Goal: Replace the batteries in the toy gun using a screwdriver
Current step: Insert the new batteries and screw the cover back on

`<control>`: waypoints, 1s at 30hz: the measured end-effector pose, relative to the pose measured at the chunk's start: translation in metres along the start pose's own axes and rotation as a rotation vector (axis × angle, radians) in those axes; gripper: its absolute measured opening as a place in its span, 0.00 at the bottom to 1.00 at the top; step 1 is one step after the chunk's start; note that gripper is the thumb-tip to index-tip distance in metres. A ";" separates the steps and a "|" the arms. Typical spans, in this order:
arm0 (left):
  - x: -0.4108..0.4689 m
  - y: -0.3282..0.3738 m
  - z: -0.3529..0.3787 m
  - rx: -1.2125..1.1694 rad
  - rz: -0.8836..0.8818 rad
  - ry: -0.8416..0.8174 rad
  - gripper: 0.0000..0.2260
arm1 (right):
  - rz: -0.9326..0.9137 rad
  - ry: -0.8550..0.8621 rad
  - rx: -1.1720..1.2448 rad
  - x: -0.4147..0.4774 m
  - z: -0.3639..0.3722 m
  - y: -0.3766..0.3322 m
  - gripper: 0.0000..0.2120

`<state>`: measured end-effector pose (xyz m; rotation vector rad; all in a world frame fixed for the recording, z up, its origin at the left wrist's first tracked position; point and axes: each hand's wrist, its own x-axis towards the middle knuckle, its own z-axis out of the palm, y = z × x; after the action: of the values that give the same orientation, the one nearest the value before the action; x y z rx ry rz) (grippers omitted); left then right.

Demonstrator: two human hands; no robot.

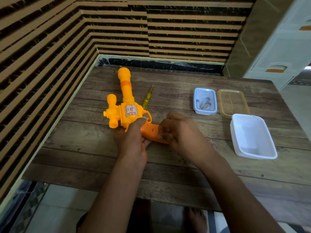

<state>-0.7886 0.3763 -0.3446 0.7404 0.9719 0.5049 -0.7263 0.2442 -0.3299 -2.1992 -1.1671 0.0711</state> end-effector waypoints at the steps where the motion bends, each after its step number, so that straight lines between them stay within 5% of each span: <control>1: -0.001 0.001 0.000 0.001 -0.002 -0.003 0.19 | 0.018 0.009 0.016 0.000 0.000 -0.001 0.06; 22: -0.011 0.005 0.002 -0.017 0.000 -0.015 0.13 | 0.423 -0.038 0.302 0.007 -0.005 -0.005 0.14; 30: -0.009 0.004 0.002 0.002 -0.017 0.001 0.13 | 0.416 -0.037 0.629 -0.004 -0.016 0.006 0.02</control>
<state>-0.7909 0.3722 -0.3362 0.7337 0.9788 0.4897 -0.7188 0.2306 -0.3214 -1.8278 -0.5706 0.5740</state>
